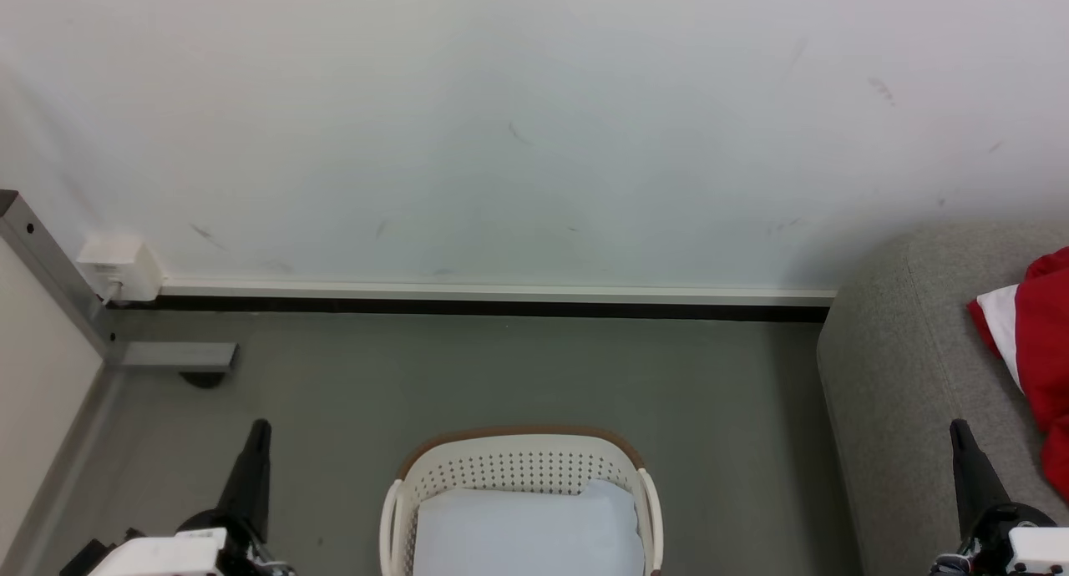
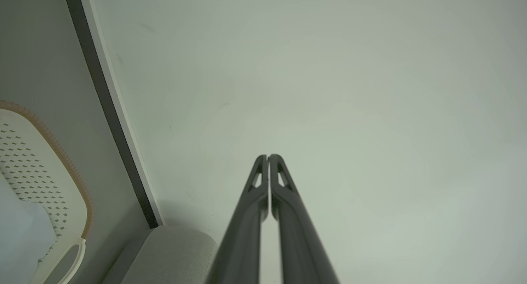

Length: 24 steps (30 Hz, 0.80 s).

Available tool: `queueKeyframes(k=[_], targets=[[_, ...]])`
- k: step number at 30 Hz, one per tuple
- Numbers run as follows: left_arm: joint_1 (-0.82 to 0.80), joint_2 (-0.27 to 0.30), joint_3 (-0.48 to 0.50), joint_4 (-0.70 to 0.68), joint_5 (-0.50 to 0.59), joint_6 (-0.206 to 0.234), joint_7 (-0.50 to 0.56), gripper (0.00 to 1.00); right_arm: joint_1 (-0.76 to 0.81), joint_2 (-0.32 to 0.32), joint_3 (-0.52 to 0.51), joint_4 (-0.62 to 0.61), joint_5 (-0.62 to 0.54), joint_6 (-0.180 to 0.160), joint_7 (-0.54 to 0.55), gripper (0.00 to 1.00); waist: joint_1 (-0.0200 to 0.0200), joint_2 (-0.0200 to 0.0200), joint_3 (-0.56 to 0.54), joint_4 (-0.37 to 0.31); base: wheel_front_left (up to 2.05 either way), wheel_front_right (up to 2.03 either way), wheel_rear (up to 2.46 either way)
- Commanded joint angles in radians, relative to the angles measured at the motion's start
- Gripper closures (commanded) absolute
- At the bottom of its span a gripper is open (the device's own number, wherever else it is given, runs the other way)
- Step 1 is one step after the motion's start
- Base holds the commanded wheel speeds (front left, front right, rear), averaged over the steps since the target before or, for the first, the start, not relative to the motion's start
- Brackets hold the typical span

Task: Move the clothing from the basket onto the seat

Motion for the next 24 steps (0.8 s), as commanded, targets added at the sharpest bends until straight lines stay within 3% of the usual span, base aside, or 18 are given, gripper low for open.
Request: queueKeyframes(k=[1,24], targets=[[-0.007,0.002,0.002,-0.003,-0.013,-0.005,0.004,1.0,-0.012,0.001,-0.004,-0.004,-0.004,-0.002,0.003,1.0,0.0,-0.0001,0.0,0.0,0.0,0.0,0.0],[-0.007,0.002,0.002,-0.003,-0.013,-0.005,0.004,1.0,-0.012,0.001,-0.005,-0.004,-0.005,-0.002,0.004,1.0,0.0,-0.0001,0.0,0.0,0.0,0.0,0.0]])
